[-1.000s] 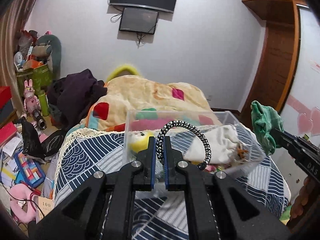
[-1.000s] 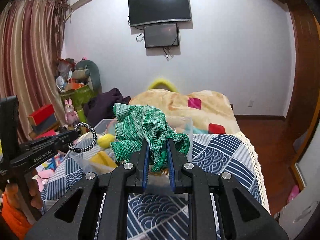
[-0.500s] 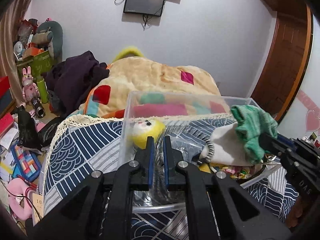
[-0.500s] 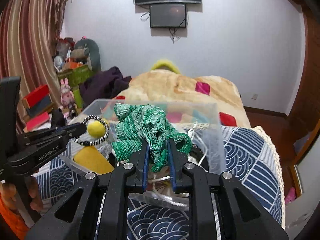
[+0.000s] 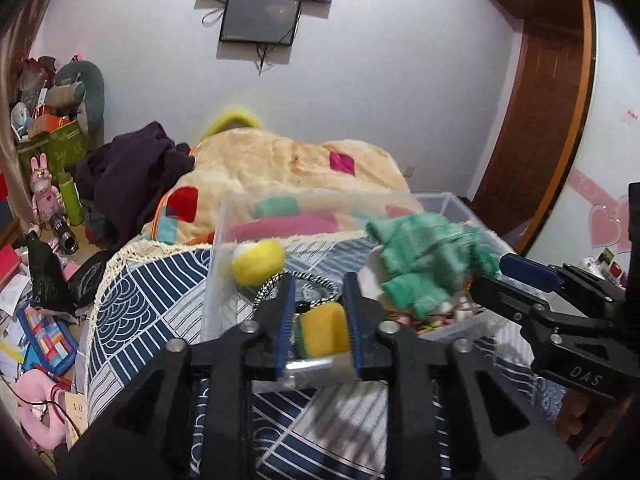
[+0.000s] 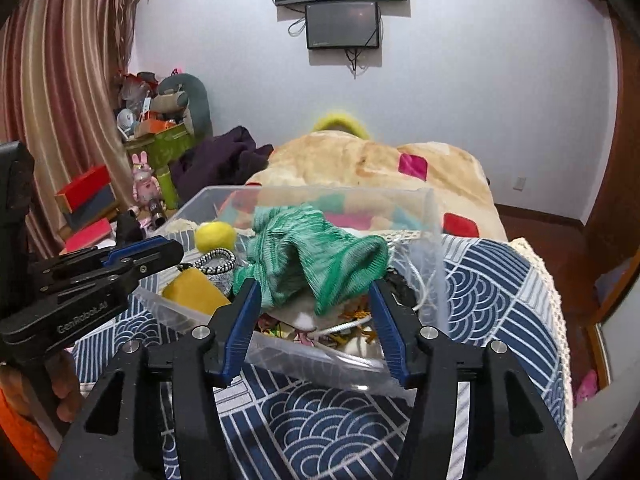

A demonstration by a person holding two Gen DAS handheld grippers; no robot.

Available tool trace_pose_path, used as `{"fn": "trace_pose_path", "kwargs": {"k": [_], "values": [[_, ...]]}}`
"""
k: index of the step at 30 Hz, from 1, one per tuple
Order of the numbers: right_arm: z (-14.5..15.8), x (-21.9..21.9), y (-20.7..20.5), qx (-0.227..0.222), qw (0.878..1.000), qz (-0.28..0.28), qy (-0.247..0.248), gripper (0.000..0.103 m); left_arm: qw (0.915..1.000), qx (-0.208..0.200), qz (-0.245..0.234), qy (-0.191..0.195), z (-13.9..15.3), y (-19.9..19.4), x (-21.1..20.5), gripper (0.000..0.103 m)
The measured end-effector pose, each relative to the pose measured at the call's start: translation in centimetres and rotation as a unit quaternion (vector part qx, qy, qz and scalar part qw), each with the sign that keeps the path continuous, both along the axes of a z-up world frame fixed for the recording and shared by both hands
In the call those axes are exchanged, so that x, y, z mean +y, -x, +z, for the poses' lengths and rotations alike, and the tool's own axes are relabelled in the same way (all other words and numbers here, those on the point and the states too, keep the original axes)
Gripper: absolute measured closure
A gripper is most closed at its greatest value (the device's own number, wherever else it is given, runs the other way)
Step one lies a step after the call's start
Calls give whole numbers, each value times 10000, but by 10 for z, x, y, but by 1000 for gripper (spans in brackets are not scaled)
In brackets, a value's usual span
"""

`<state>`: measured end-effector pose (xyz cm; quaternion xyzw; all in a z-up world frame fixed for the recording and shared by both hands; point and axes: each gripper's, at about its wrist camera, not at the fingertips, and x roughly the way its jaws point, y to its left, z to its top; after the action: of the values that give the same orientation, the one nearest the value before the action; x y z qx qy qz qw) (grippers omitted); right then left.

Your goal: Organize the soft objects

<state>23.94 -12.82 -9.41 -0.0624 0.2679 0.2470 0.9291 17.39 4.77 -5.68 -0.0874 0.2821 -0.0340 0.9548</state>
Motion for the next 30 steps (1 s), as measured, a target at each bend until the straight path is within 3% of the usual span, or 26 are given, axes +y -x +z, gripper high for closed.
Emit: {"fn": "trace_pose_path", "kwargs": {"k": [8,10,12,16,18,23,26,30], "values": [[36,-16,35,-560,9981,18,-251,46,9984,-555,-121,-69,41,40,-11,59],[47,-21,45,-729,9968,33,-331,46,9972,-722,-135,-160,51,52,-15,51],[54,-23,55,-894,9952,23,-394,34,9955,-902,-162,-247,61,65,-20,45],[64,-27,76,-1245,9912,11,-450,29,9927,-1143,-182,-329,76,88,-27,33],[66,-29,84,-1351,9897,10,-481,19,9912,-1256,-202,-375,81,100,-29,32],[68,-33,96,-1472,9876,-8,-538,16,9888,-1442,-245,-283,87,123,-32,19],[63,-38,102,-1473,9868,-60,-665,0,9882,-1504,-175,-243,86,133,-33,10],[55,-42,107,-1456,9871,-65,-666,0,9882,-1513,-132,-220,82,139,-33,4]]}}
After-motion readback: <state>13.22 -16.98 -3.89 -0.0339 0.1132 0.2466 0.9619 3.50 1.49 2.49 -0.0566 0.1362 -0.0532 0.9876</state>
